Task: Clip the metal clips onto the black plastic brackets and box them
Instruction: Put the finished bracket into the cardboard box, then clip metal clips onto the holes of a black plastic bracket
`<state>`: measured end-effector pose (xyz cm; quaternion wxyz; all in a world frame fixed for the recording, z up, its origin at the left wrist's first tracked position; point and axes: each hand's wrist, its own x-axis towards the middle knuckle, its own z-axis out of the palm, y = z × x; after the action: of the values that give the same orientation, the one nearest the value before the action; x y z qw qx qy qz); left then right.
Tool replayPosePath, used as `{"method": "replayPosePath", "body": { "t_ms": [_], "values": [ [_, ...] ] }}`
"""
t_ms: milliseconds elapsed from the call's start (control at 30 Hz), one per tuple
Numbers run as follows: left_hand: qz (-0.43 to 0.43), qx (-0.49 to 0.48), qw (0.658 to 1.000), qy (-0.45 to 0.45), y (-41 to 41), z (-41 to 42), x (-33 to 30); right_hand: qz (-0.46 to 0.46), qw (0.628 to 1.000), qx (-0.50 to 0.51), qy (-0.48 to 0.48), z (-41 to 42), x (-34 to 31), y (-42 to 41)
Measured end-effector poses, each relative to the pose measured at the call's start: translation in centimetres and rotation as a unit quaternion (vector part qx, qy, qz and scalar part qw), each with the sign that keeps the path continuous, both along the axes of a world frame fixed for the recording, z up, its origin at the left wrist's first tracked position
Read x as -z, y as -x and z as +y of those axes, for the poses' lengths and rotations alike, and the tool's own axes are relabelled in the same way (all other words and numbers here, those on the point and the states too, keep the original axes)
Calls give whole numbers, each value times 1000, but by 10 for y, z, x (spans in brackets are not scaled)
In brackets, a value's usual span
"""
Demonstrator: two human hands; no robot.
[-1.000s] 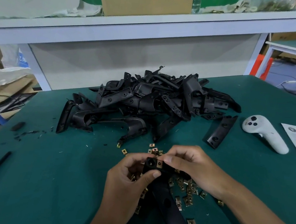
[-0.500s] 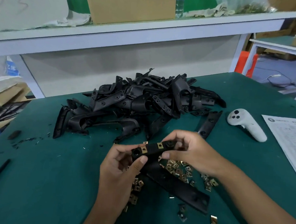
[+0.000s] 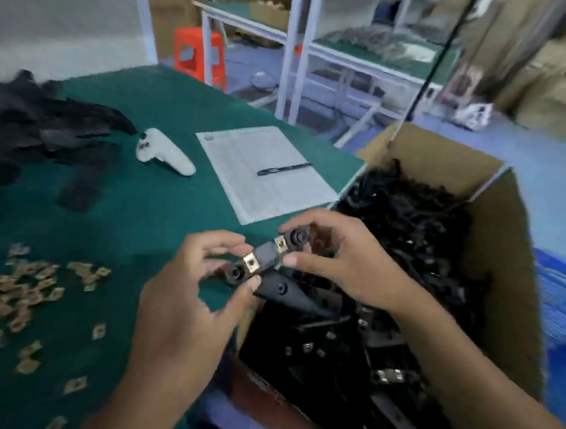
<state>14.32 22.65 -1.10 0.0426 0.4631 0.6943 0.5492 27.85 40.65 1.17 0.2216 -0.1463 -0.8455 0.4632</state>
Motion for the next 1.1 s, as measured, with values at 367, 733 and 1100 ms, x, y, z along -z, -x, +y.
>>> {"method": "replayPosePath", "body": {
  "t_ms": [367,733,1100],
  "values": [
    [66,169,974,133,-80,87,38,-146,961,228,-62,43,54,-141],
    [-12,-207,976,69,76,-86,14,-106,986,104,-82,38,91,7],
    [76,-482,866,106,166,-213,43,-146,989,-1,-16,-66,42,330]
  ]
}}
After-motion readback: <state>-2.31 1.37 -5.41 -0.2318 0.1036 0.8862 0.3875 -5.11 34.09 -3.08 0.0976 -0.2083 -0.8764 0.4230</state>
